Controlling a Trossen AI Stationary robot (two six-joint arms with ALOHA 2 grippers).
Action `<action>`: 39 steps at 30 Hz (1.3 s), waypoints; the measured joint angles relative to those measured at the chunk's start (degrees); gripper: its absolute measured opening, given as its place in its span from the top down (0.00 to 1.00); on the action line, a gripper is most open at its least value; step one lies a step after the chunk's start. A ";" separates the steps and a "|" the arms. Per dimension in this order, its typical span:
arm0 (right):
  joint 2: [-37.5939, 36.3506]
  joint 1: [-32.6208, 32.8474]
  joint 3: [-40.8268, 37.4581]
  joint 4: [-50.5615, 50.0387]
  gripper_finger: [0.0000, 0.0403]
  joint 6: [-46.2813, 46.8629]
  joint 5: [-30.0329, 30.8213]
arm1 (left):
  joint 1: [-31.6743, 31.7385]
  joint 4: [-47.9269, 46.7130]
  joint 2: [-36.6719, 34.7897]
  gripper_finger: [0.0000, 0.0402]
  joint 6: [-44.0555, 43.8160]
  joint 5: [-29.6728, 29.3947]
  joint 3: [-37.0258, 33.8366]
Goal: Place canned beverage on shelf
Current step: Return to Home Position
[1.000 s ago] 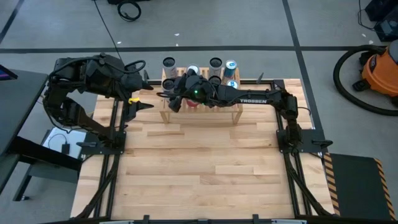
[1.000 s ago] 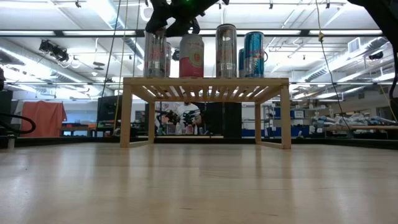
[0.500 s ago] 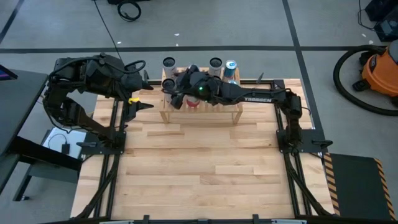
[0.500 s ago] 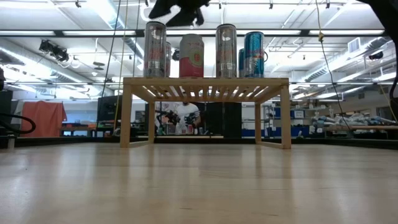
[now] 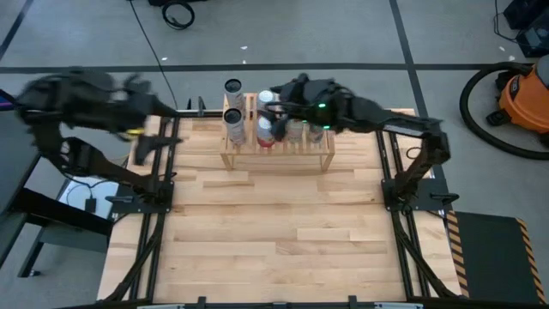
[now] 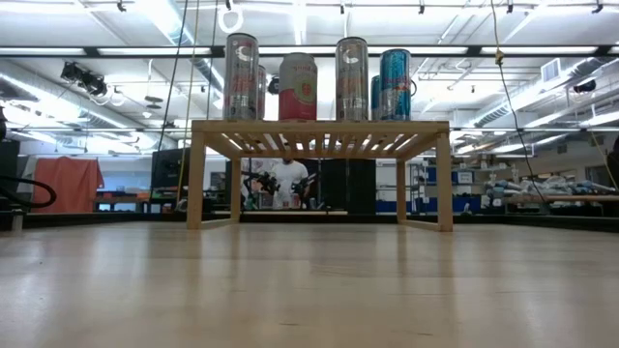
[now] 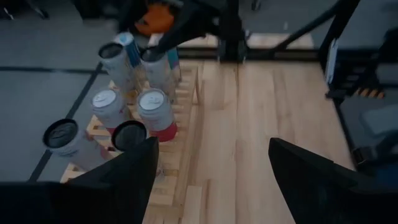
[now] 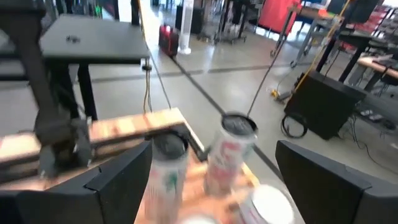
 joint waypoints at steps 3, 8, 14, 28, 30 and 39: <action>-4.75 0.66 0.00 -7.19 0.13 0.77 -0.10 | 0.00 -0.02 -4.38 0.24 -1.03 0.01 0.02; -12.39 2.34 0.00 -14.75 0.13 3.44 -1.32 | 0.00 -0.02 -12.23 0.24 -3.11 0.03 -0.71; -22.64 5.72 -3.82 -16.51 0.13 2.69 -1.49 | 0.00 0.37 -21.98 0.24 -4.34 0.02 -6.31; -51.31 13.83 -42.77 9.26 0.13 -0.34 -1.50 | 0.04 23.66 -42.94 0.24 -2.87 2.52 -46.85; -54.25 14.86 -48.27 12.54 0.13 -0.32 -1.49 | 0.04 27.84 -45.66 0.24 -2.59 2.60 -54.03; -65.09 19.33 -73.67 34.27 0.13 -0.34 -1.61 | 0.04 47.47 -59.78 0.24 -2.30 6.29 -82.34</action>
